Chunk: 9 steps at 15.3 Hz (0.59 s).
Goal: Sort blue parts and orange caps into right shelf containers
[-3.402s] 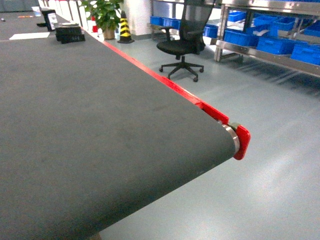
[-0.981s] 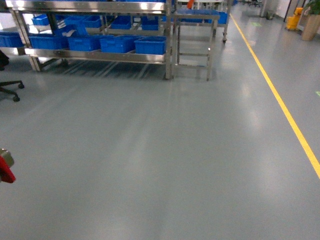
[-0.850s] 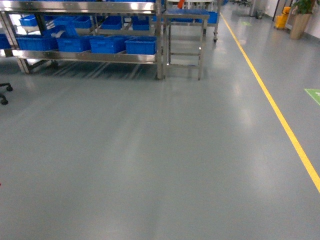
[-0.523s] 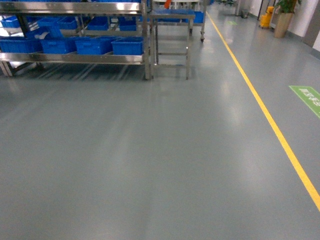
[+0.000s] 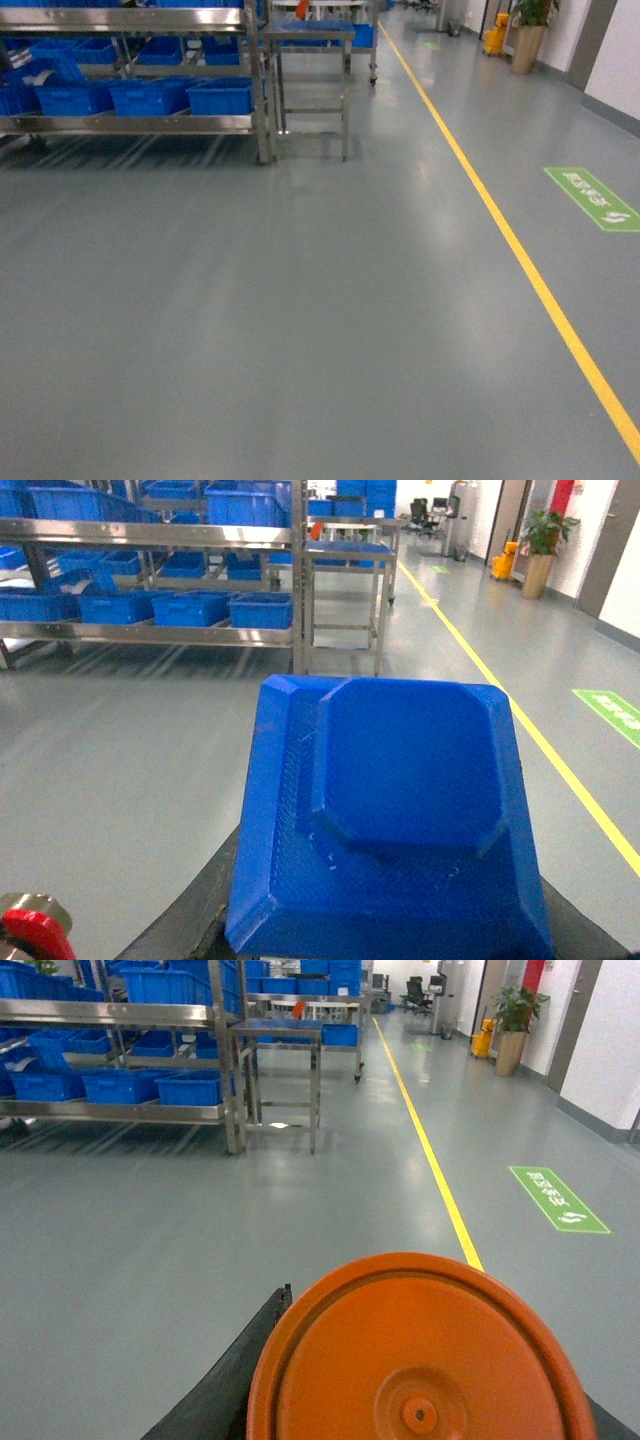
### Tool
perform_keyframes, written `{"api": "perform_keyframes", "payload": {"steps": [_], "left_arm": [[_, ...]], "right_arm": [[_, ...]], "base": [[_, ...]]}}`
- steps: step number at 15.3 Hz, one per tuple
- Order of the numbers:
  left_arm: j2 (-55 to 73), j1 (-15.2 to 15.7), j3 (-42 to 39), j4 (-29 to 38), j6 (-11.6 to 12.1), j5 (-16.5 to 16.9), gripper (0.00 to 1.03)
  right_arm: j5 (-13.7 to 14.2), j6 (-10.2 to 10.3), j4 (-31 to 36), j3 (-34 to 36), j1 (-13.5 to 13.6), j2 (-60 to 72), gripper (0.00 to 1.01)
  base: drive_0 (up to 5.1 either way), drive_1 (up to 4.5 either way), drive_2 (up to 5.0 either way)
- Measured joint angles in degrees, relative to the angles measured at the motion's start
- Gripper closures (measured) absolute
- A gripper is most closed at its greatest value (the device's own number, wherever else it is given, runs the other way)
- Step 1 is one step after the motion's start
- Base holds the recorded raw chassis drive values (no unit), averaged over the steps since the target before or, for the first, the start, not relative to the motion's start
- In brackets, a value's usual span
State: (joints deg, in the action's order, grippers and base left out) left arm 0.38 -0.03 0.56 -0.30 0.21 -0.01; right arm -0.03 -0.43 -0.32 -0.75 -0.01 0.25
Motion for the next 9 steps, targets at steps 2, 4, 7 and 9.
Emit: {"api": "perform_keyframes", "payload": {"steps": [2, 4, 7, 9], "left_arm": [[0.00, 0.00, 0.00, -0.09, 0.00, 0.00, 0.59], [0.00, 0.00, 0.00, -0.13, 0.00, 0.00, 0.59], [0.00, 0.00, 0.00, -0.13, 0.00, 0.00, 0.59], [0.00, 0.00, 0.00, -0.15, 0.00, -0.04, 0.59]], "right_arm": [[0.00, 0.00, -0.07, 0.00, 0.00, 0.00, 0.57], [0.00, 0.00, -0.04, 0.00, 0.00, 0.00, 0.57], [0.02, 0.00, -0.09, 0.00, 0.00, 0.00, 0.57], [0.00, 0.00, 0.00, 0.00, 0.00, 0.02, 0.57]], "base": [[0.0, 4.28, -4.4], [0.0, 4.35, -4.3], [-0.1, 4.25, -4.4], [0.0, 4.34, -4.3]]}}
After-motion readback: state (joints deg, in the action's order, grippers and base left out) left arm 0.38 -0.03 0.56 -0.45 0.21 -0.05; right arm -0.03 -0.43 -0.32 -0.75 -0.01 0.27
